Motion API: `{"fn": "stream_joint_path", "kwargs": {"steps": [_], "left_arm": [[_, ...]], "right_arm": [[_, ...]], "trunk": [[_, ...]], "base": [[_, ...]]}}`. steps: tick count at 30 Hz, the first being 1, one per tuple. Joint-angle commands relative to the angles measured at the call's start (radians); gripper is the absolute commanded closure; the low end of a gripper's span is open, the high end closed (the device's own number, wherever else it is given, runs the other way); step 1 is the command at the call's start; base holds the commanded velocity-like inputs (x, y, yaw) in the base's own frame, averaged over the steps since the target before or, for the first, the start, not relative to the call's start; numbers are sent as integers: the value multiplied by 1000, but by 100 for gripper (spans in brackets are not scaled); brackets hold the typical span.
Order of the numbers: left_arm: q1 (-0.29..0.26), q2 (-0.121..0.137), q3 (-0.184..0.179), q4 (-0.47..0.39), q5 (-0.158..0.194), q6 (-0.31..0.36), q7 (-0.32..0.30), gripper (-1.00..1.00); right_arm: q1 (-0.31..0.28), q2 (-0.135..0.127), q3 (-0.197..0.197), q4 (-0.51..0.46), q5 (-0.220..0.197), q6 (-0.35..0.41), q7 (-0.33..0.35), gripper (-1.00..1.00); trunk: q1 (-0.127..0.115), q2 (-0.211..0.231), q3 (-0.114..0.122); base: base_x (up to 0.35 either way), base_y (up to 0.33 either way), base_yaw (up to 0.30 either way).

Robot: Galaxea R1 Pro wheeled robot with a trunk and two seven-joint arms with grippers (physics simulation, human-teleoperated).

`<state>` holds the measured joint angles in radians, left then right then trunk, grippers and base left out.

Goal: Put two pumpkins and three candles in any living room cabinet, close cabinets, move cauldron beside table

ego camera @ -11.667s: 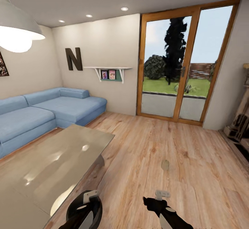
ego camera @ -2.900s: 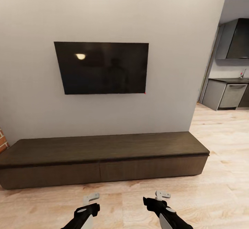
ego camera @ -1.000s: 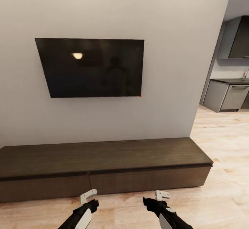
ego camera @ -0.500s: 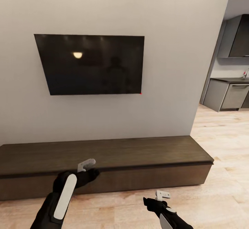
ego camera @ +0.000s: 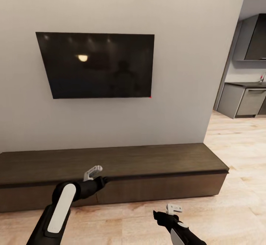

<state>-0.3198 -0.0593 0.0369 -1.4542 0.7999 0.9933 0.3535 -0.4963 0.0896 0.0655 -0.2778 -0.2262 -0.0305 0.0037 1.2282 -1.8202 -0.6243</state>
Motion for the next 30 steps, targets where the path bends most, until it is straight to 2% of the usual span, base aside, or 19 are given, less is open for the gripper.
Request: {"fn": "stream_joint_path", "kwargs": {"steps": [1,3,4,6,7,8,10,12,13,14,16,20,23,26,28,30], "left_arm": [[-1,6,2,-1,38,4,9,-100],[-1,22,2,-1,99,4,9,-100],[-1,28,2,-1,117,4,8,-100],[-1,59,2,-1,204,4,8,-100],[-1,68,1,-1,230,4,8,-100],[-1,86,0,-2,283,4,8,-100],[0,122,-2,-2,387,4,8,-100],[0,159,-6,-1,469,4,8,-100],[0,175,-12,-1,505,4,7,-100],[1,181,-17,0,520,4,7,-100],[1,187,-26,0,535,4,6,-100],[1,190,-40,0,544,3,3,-100],[1,190,-43,0,547,3,1,-100],[1,188,-49,0,567,3,0,-100],[1,188,-61,0,579,3,0,-100],[1,190,-77,0,604,3,0,-100]], "right_arm": [[-1,-1,7,1,-11,-4,1,-100],[-1,0,5,1,-12,-5,2,-100],[-1,1,5,1,-13,-5,2,-100],[-1,3,3,-1,-31,-1,1,-100],[-1,3,2,-2,-39,1,1,-100],[-1,3,2,-3,-63,5,1,-100],[-1,-1,1,-9,-140,17,3,-100],[-1,-17,1,-15,-256,29,8,-100],[-1,-34,2,-17,-345,27,25,-100],[-1,-44,3,-18,-393,26,43,-100],[-3,-60,3,-20,-459,32,91,-100],[-5,-93,2,-20,-510,28,162,-100],[-5,-99,2,-20,-533,27,180,-100],[-5,-113,2,-20,-578,31,205,-100],[-5,-124,2,-19,-600,35,245,-100],[-5,-136,2,-18,-618,39,313,-100]], "trunk": [[4,-8,-4],[12,-22,-11],[15,-29,-14],[23,-43,-20],[27,-50,-23],[31,-57,-26],[38,-71,-32],[46,-85,-39],[50,-92,-42],[54,-99,-45],[61,-113,-51],[77,-141,-64],[88,-162,-73],[100,-183,-83],[107,-197,-89],[115,-211,-95]], "base": [[0,0,0],[0,0,0],[0,0,0],[0,0,0],[0,0,0],[0,0,0],[0,0,0],[0,0,0],[0,0,0],[0,0,0],[0,0,0],[0,0,0],[0,0,0],[0,0,0],[0,0,0],[0,0,0]]}}
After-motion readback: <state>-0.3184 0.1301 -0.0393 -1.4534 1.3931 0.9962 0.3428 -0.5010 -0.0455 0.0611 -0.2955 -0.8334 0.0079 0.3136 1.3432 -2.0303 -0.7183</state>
